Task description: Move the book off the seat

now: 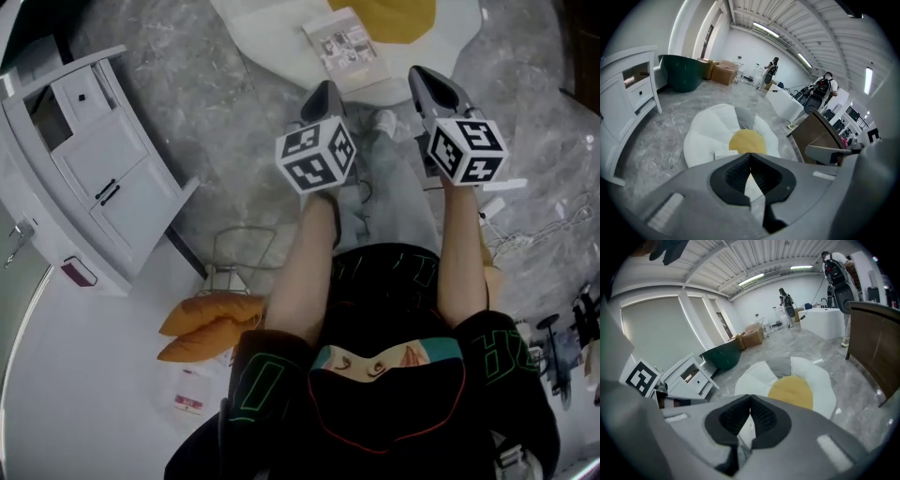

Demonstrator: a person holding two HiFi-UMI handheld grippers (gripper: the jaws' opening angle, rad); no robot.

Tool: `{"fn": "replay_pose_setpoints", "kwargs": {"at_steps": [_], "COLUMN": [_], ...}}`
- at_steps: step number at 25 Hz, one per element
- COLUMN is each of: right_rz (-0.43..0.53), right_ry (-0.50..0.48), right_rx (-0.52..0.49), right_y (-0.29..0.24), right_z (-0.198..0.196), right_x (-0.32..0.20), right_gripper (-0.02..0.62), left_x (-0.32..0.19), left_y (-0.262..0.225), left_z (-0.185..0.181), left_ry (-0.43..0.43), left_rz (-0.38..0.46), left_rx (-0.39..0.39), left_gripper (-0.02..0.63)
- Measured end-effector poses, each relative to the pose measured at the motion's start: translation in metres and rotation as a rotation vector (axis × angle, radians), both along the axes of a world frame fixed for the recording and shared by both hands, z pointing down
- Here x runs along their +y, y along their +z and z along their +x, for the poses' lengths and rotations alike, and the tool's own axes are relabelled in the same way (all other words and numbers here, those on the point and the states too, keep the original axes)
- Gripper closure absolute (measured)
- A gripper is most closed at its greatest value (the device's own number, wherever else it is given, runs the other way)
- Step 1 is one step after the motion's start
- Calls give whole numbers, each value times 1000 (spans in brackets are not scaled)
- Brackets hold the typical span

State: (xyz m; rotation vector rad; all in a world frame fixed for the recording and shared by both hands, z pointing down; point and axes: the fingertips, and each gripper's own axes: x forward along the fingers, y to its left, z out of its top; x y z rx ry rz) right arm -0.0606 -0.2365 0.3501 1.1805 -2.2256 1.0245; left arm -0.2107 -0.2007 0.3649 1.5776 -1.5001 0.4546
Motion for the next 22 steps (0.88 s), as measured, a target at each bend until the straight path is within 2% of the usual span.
{"fn": "replay_pose_setpoints", "kwargs": {"at_steps": [5, 10, 18, 22], "right_rz": [-80, -120, -191, -234], "right_ry": [-3, -38, 15, 37], "right_rx": [41, 109, 192, 209], "right_y": [65, 120, 216, 255], "right_z": [-6, -20, -20, -24], "right_x": [17, 26, 22, 28], "right_gripper": [592, 592, 592, 591], "left_x": [3, 13, 6, 6], "left_y": [68, 124, 215, 253], "left_z": [-6, -6, -13, -24], "left_ry": [36, 77, 143, 183], "left_rz": [-73, -145, -203, -252], "left_rx": [27, 83, 96, 58], "left_gripper": [595, 595, 595, 595]}}
